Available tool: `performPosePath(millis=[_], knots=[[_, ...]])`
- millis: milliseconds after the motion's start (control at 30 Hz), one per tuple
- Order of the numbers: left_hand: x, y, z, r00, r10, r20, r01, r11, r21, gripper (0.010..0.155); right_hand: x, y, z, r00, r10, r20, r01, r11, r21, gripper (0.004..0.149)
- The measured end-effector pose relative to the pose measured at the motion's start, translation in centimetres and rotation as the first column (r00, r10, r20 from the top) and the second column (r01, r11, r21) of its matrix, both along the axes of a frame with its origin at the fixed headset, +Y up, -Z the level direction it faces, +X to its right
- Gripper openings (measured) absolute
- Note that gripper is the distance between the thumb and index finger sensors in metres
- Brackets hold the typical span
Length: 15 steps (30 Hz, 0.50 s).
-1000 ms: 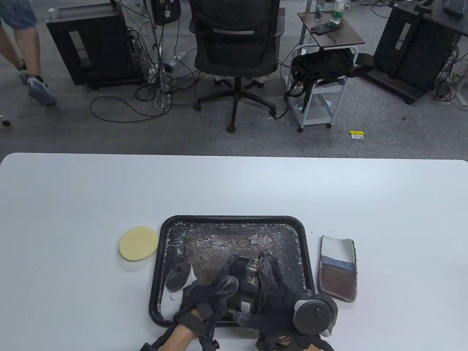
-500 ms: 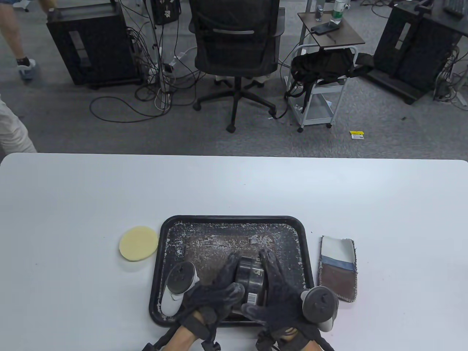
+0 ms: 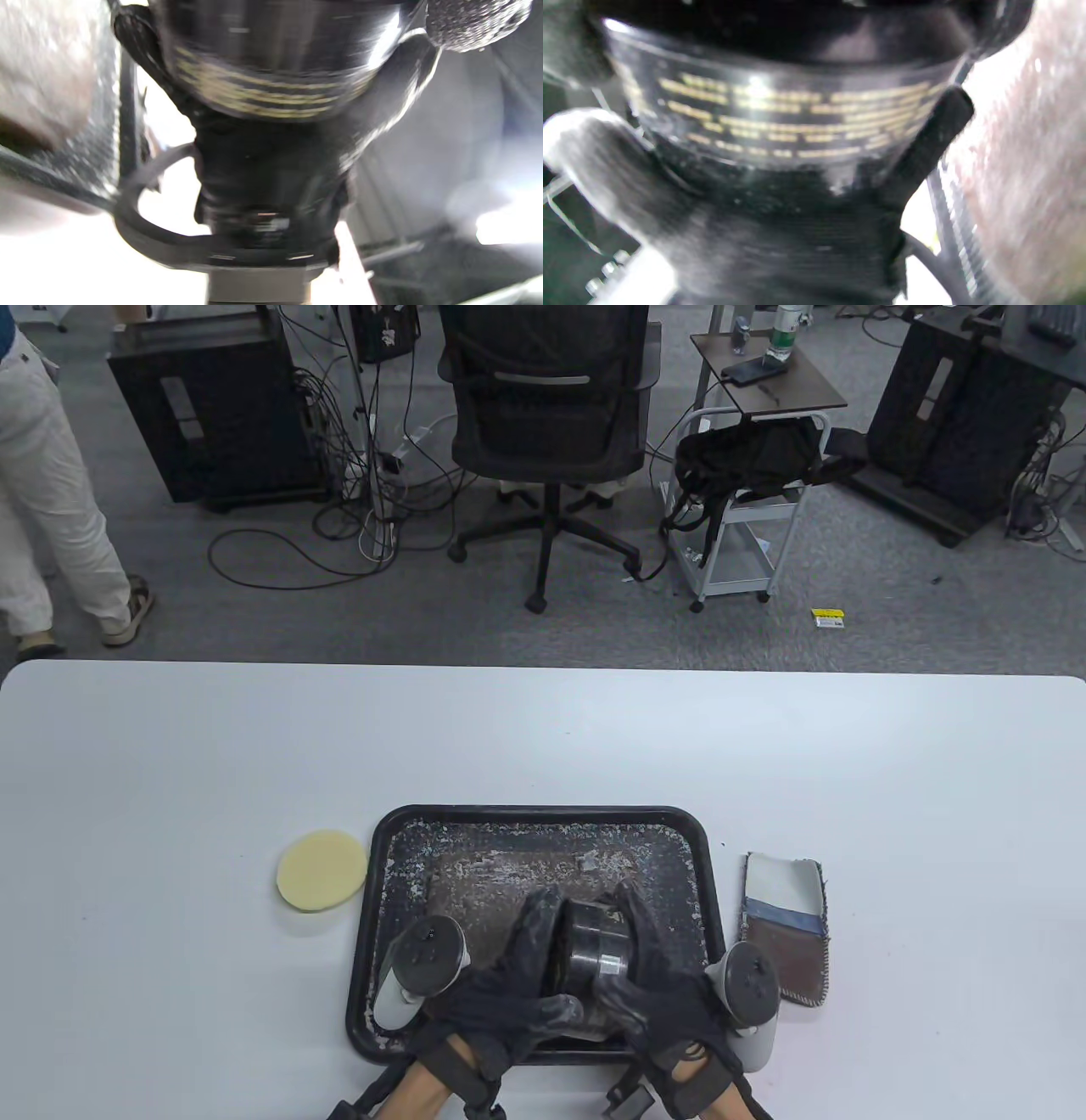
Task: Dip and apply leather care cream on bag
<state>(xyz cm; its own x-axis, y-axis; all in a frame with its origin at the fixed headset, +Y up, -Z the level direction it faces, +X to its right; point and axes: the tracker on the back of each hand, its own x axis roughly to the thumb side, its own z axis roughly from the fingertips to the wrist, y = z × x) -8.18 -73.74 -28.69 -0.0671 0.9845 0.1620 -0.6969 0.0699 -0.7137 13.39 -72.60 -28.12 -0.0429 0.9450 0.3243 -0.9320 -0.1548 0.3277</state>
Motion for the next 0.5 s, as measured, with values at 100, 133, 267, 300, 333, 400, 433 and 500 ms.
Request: performPosePath(millis=[100,133,267,300,333,400,433,500], knots=[[-0.3,-1.0,-0.1,0.994,0.111,-0.001,-0.110,0.981,-0.162,0.109,-0.7,0.8,0.8,0.980,0.193,0.042,-0.198,0.960,0.199,0.107],[-0.4,-1.1,-0.2,0.995,0.101,-0.012,-0.101,0.980,-0.174,0.109,-0.8,0.8,0.9,0.978,0.201,0.056,-0.208,0.956,0.208,0.107],[-0.5,-0.5,-0.1,0.997,0.064,-0.041,-0.068,0.991,-0.111,0.108,-1.0,0.6,0.8,0.993,0.121,0.016,-0.122,0.980,0.160,0.106],[-0.5,-0.4,0.0,0.997,0.060,-0.056,-0.065,0.994,-0.089,0.108,-0.9,0.6,0.8,0.994,0.105,0.009,-0.105,0.983,0.151,0.106],[-0.5,-0.1,0.0,0.996,0.057,-0.064,-0.061,0.996,-0.062,0.108,-0.8,0.5,0.7,0.997,0.080,0.000,-0.080,0.988,0.134,0.106],[-0.5,0.2,0.1,0.992,0.051,-0.114,-0.054,0.998,-0.017,0.107,-0.6,0.4,0.5,0.999,0.040,-0.020,-0.038,0.994,0.098,0.106],[-0.6,0.3,0.1,0.988,0.055,-0.144,-0.053,0.998,0.013,0.106,-0.6,0.3,0.4,0.999,0.025,-0.028,-0.022,0.997,0.078,0.106],[-0.8,0.5,0.1,0.984,0.047,-0.173,-0.039,0.998,0.046,0.104,-0.7,-0.1,0.2,0.999,-0.004,-0.045,0.006,0.999,0.044,0.107]])
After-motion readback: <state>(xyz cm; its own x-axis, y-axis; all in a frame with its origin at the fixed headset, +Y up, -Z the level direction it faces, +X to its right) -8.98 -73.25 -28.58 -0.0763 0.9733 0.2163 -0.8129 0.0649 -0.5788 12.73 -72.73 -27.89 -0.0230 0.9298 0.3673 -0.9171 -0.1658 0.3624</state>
